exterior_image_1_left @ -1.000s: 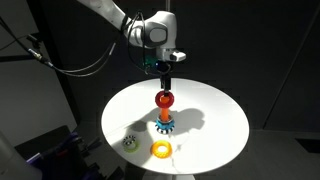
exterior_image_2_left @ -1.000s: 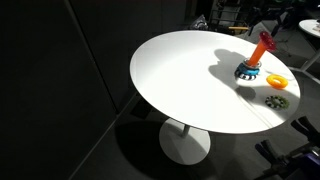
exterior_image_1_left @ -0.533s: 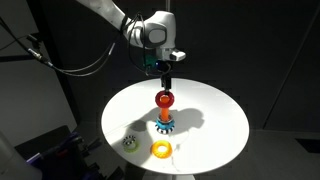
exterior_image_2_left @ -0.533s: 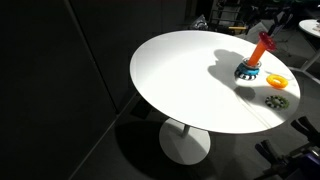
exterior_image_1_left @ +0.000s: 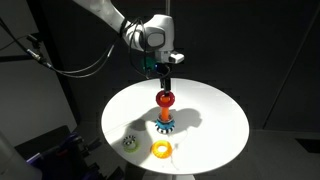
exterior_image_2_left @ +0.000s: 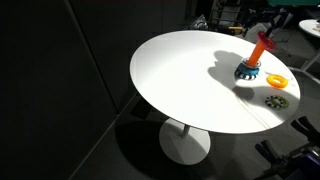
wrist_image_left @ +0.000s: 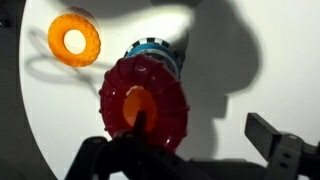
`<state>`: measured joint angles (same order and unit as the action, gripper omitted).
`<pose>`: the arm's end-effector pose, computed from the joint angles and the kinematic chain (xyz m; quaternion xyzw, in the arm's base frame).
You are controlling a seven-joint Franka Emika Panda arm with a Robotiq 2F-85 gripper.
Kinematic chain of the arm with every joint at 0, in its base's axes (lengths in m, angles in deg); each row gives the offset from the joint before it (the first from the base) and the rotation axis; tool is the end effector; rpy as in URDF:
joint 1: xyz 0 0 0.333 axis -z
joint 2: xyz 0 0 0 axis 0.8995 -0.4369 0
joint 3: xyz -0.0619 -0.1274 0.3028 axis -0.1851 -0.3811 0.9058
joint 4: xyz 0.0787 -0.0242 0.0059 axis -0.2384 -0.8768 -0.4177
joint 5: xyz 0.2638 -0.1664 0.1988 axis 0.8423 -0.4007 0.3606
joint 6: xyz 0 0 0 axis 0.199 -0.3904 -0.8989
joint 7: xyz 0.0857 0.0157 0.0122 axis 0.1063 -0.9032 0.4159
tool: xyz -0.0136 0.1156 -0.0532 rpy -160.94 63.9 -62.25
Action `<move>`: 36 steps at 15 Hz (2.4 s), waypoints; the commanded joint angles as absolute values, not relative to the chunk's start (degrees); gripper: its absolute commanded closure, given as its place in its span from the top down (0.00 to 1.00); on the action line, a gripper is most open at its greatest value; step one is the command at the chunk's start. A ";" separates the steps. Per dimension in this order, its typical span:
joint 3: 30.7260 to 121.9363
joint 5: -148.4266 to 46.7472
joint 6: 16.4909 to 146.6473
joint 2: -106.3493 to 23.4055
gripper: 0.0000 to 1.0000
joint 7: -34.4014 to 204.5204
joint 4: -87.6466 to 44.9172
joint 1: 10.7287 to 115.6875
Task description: Place the red ring on the stack
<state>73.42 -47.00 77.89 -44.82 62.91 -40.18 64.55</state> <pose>0.6000 -0.0728 0.3183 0.9555 -0.2946 0.0024 0.0140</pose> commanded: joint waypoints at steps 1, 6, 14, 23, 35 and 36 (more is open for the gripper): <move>73.98 -45.59 79.32 -44.53 1.00 64.79 -40.98 65.02; 74.11 -45.20 79.64 -43.78 1.00 65.22 -41.58 65.20; 74.25 -44.26 79.90 -42.88 1.00 65.71 -42.09 65.34; 75.00 -40.38 82.92 -42.74 1.00 70.09 -43.40 65.78; 75.26 -39.03 81.79 -40.22 1.00 73.35 -45.41 65.83; 75.24 -39.06 81.56 -39.85 1.00 73.35 -45.65 65.84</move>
